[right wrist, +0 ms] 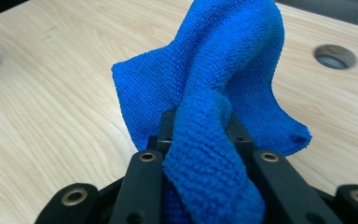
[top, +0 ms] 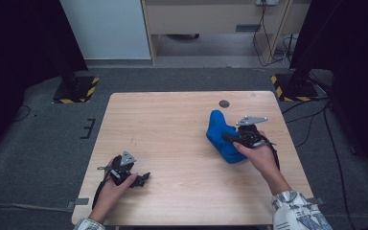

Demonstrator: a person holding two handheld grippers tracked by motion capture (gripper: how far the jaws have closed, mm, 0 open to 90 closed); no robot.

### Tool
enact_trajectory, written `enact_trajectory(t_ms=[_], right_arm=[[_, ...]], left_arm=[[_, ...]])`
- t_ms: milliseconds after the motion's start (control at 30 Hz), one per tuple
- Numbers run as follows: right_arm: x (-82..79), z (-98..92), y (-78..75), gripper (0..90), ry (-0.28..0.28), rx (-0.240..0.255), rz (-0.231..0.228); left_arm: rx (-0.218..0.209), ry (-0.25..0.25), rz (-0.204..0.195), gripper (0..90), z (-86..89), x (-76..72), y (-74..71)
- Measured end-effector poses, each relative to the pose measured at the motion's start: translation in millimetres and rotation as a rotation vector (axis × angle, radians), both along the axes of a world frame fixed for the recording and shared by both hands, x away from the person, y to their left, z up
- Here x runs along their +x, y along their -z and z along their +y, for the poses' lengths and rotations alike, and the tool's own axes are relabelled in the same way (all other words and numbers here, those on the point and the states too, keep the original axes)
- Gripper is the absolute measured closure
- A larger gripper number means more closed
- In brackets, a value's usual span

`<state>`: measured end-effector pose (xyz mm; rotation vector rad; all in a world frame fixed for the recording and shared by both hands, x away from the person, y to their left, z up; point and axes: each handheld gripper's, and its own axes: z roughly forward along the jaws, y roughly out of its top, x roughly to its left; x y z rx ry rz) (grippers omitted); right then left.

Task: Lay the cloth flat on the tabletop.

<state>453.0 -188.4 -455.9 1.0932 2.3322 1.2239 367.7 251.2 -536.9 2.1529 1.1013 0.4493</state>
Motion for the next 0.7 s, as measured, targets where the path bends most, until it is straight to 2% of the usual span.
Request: enact_trajectory(t_ms=[567,700], right_arm=[[-12.8,58.4,0.4,73.3,-0.127,0.007,0.004],[-16.2,73.3,6.1,73.2,-0.155,-0.019,0.007]], left_arm=[[-0.001,-0.001,0.001,0.0,-0.1,0.1,0.1],[-0.003,0.0,0.001,0.0,-0.2,0.3,0.1]])
